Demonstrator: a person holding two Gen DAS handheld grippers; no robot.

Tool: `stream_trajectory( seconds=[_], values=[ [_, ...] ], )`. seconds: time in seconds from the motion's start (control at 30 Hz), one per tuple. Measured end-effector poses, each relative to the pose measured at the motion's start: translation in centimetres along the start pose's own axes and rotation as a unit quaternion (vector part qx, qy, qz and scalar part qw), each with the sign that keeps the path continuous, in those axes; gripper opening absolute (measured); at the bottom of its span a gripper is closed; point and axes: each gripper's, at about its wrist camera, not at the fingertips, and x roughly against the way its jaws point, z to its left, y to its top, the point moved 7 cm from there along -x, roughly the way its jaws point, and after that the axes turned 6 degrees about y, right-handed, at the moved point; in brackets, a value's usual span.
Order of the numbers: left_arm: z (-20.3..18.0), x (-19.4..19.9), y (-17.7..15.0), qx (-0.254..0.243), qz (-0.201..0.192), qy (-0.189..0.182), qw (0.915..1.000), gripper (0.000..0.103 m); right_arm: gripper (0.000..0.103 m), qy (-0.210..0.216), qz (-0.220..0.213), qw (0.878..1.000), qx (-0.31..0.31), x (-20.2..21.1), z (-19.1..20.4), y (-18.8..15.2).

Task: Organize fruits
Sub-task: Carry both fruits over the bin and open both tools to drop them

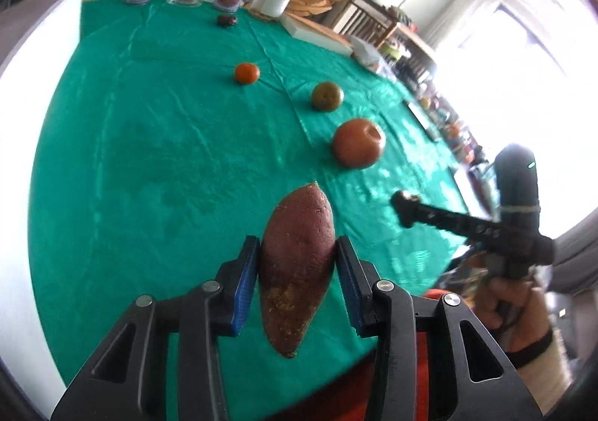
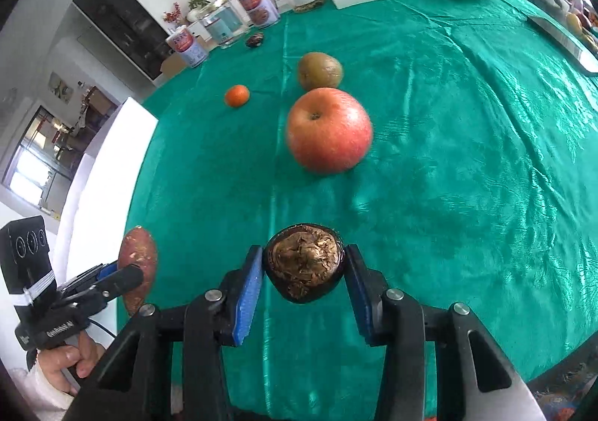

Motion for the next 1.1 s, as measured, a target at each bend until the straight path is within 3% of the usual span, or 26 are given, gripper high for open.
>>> stream_trajectory(
  seconds=[0.1,0.17,0.27,0.37,0.47,0.57,0.7,0.77,0.87,0.93,1.0,1.1],
  values=[
    [1.1,7.2,-0.1,0.049,-0.027,-0.031,0.9980,0.042,0.043,0.071,0.012,0.996,0.047,-0.2,7.2,0.2],
    [2.7,11.9,-0.3,0.077,-0.055,-0.027,0.9951,0.042,0.043,0.124,0.022,0.988,0.084,-0.8,13.2,0.3],
    [7.1,18.6,-0.5,0.125,-0.107,0.013,0.9862,0.042,0.043,0.200,0.052,0.969,0.135,-2.3,22.4,-0.8],
    [12.9,23.2,-1.5,0.179,-0.147,0.080,0.9696,0.042,0.044,0.251,0.101,0.946,0.178,-5.1,30.1,-3.3],
    [19.0,24.8,-3.6,0.242,-0.154,0.137,0.9481,0.042,0.044,0.233,0.135,0.935,0.229,-9.0,34.9,-6.2],
    [24.0,24.1,-6.2,0.287,-0.141,0.185,0.9293,0.042,0.044,0.212,0.166,0.932,0.243,-12.8,36.6,-8.3],
    [26.8,22.7,-8.3,0.320,-0.126,0.211,0.9148,0.042,0.047,0.184,0.178,0.938,0.233,-15.5,36.5,-8.6],
    [26.6,23.1,-7.9,0.321,-0.140,0.208,0.9133,0.048,0.061,0.189,0.160,0.944,0.220,-14.8,36.5,-7.3],
    [24.6,24.9,-5.6,0.291,-0.182,0.225,0.9118,0.072,0.066,0.201,0.097,0.950,0.219,-11.0,36.2,-4.3],
    [21.8,25.9,-3.6,0.255,-0.214,0.224,0.9158,0.090,0.081,0.180,0.038,0.953,0.239,-7.1,35.1,-2.6],
    [17.4,25.6,-1.7,0.203,-0.239,0.205,0.9273,0.093,0.100,0.118,-0.029,0.959,0.254,-3.5,32.4,-1.1],
    [10.3,21.9,0.6,0.117,-0.224,0.154,0.9552,0.096,0.103,0.001,-0.089,0.964,0.252,0.2,25.2,0.8]
  ],
)
